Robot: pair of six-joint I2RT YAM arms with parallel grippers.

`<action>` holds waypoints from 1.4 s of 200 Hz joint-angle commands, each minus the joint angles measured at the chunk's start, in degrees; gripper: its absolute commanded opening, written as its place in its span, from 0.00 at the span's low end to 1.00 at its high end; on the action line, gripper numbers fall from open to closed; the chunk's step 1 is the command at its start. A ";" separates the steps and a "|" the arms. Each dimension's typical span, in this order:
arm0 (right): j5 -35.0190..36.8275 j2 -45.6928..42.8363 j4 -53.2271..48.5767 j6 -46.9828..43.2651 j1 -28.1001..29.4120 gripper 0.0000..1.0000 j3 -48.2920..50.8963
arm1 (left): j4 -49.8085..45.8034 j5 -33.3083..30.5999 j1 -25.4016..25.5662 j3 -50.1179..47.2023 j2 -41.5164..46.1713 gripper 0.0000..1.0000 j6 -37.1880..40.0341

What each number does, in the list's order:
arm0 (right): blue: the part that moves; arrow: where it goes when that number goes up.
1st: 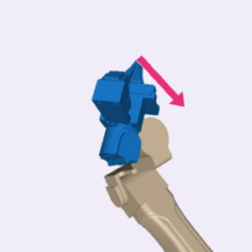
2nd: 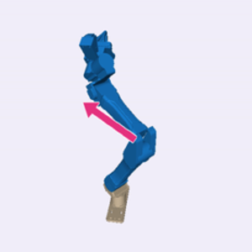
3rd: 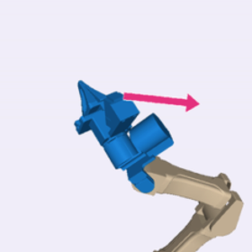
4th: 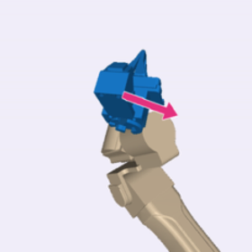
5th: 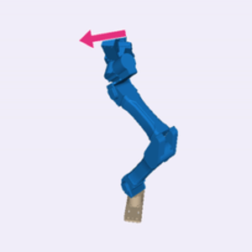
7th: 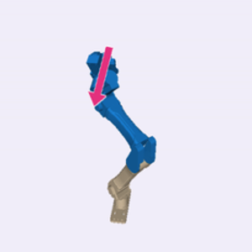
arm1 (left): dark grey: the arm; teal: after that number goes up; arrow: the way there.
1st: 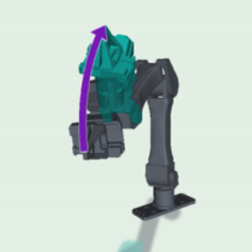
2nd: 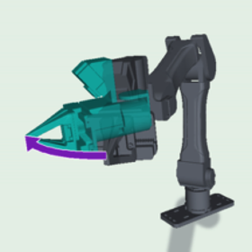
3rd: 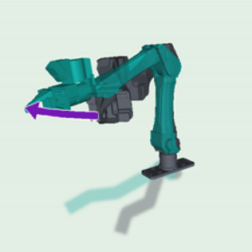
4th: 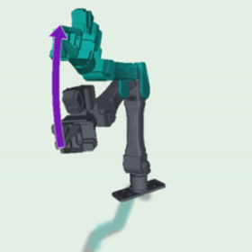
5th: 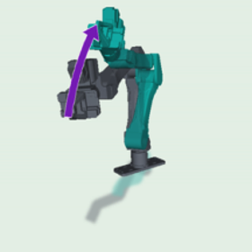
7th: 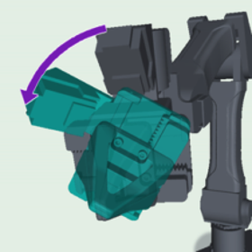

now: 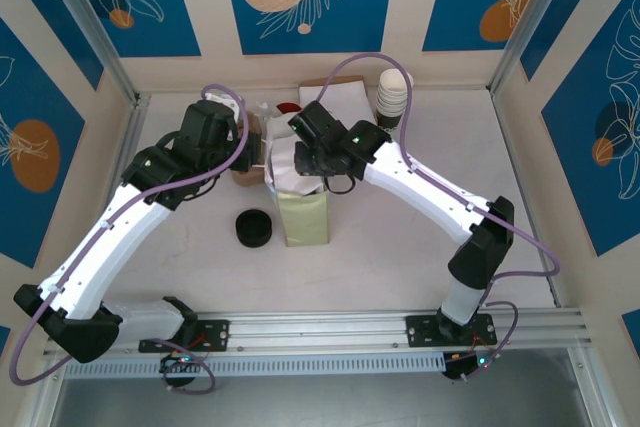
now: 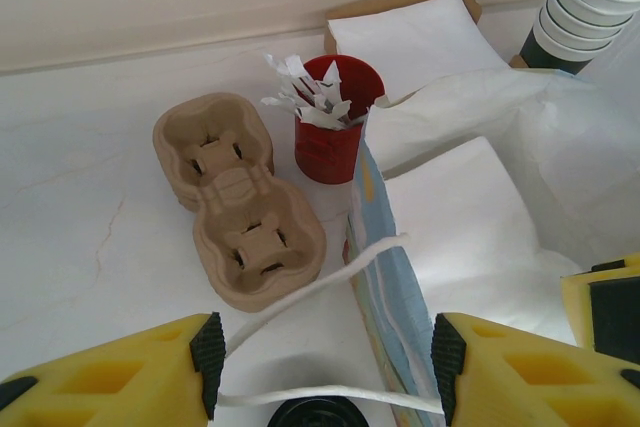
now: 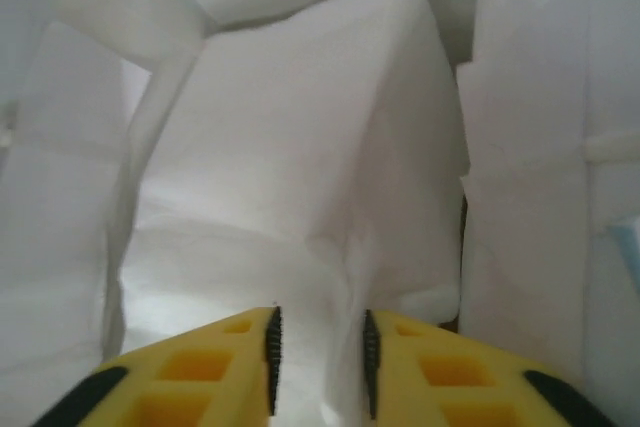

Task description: Pack the takeout coffee

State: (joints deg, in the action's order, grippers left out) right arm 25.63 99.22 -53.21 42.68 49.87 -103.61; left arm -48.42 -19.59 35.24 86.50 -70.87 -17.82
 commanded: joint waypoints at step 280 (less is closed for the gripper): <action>-4.35 -34.50 22.59 -18.13 -31.46 0.67 25.91 | 36.31 -14.37 -18.75 -16.79 6.15 1.00 11.69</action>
State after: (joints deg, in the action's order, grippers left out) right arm 23.64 68.38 -37.78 26.76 23.31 -83.85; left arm -21.45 -31.11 21.89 75.09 -67.70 -6.17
